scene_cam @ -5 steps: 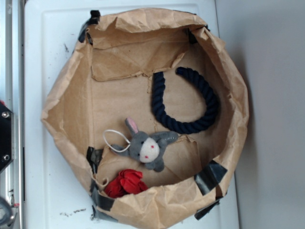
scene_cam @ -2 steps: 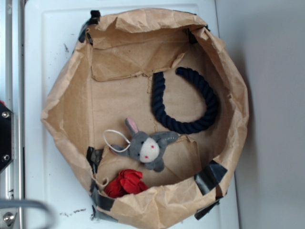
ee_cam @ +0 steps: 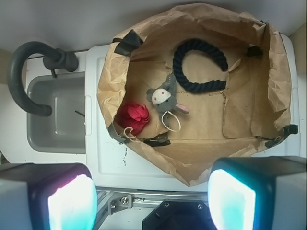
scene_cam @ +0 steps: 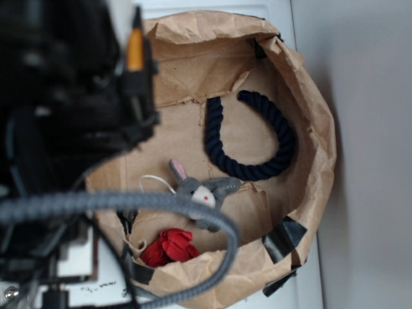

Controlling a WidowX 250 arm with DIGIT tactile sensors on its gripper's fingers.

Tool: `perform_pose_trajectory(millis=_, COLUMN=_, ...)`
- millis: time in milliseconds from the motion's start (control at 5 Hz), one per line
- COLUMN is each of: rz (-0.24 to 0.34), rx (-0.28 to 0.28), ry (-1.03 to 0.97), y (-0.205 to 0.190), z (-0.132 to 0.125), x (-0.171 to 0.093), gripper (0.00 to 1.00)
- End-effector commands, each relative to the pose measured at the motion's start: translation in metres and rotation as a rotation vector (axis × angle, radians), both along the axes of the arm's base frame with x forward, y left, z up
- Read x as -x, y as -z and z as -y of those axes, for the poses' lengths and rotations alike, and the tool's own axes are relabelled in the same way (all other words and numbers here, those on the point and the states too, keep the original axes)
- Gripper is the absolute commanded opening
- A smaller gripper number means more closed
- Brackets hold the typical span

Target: Grab the gray animal.

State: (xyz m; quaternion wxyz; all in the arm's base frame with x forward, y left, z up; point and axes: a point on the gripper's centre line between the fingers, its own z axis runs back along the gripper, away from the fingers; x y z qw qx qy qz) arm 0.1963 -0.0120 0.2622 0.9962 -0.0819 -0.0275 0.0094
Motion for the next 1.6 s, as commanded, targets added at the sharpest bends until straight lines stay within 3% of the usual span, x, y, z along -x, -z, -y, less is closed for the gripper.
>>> perform_pose_trajectory(millis=0, rz=0.041, rx=0.000, ry=-0.107, y=0.038, z=-0.020, x=-0.032, gripper=1.00)
perform_pose_trajectory(millis=200, rz=-0.033, rx=-0.070, ry=-0.138, y=0.087, z=-0.024, x=-0.049, gripper=1.00)
perform_pose_trajectory(millis=400, rz=-0.041, rx=-0.085, ry=-0.186, y=0.126, z=-0.023, x=-0.061, gripper=1.00)
perform_pose_trajectory(millis=600, rz=0.000, rx=-0.051, ry=-0.122, y=0.157, z=-0.010, x=-0.066, gripper=1.00)
perform_pose_trajectory(millis=800, rz=0.035, rx=-0.085, ry=-0.019, y=0.173, z=0.004, x=-0.073, gripper=1.00)
perform_pose_trajectory(millis=1000, rz=0.023, rx=-0.044, ry=0.010, y=0.200, z=0.017, x=-0.072, gripper=1.00)
perform_pose_trajectory(millis=1200, rz=-0.019, rx=0.008, ry=0.035, y=0.203, z=0.016, x=-0.074, gripper=1.00)
perform_pose_trajectory(millis=1400, rz=-0.031, rx=-0.021, ry=0.031, y=0.208, z=0.020, x=-0.079, gripper=0.53)
